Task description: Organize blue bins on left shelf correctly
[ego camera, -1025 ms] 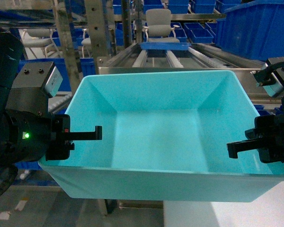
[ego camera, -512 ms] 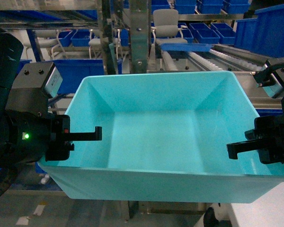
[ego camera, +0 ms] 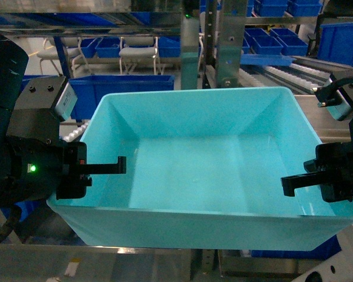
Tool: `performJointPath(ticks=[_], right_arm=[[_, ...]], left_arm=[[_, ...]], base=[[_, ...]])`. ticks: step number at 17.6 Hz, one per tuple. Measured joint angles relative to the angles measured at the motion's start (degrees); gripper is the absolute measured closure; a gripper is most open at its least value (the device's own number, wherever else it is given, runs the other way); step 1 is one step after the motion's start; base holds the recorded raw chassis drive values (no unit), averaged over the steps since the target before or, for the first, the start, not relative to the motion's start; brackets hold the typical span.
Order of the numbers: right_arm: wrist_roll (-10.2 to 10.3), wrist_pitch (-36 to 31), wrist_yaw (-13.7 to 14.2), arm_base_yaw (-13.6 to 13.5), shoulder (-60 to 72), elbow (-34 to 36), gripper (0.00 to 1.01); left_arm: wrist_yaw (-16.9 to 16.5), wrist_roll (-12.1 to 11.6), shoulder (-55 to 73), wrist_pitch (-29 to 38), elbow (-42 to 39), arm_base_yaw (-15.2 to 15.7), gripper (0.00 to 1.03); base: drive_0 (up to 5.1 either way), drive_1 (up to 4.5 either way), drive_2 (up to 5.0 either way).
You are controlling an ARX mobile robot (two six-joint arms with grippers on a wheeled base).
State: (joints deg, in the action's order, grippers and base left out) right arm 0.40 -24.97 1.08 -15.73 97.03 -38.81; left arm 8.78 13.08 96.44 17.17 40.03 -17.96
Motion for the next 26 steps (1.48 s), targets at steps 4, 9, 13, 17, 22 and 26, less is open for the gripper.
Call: performJointPath(ticks=[4,9,13,17,22,26], right_arm=[[0.0,0.0,0.0,0.0,0.0,0.0,0.99],[0.0,0.0,0.0,0.0,0.0,0.0,0.99],[0.0,-0.1,0.0,0.0,0.0,0.0,0.99],[0.0,-0.1,0.0,0.0,0.0,0.0,0.99],[0.0,-0.1,0.0,0.0,0.0,0.0,0.99],[0.0,-0.2,0.0,-0.1,0.0,0.0,0.99]], left_arm=[[0.0,0.0,0.0,0.0,0.0,0.0,1.01],[0.0,0.0,0.0,0.0,0.0,0.0,1.01],[0.0,0.0,0.0,0.0,0.0,0.0,1.01],[0.0,0.0,0.0,0.0,0.0,0.0,1.01],[0.0,0.0,0.0,-0.1,0.0,0.1,1.01],[0.0,0.0,0.0,0.1,0.0,0.1,1.01]], base=[[-4.8,3.62,1.2],[-4.9,3.56,0.9],[-4.5,4.01,0.8],[-3.8,4.71,-0.7],[-1.7,4.65,-2.8],[-0.2,3.18,-3.6]])
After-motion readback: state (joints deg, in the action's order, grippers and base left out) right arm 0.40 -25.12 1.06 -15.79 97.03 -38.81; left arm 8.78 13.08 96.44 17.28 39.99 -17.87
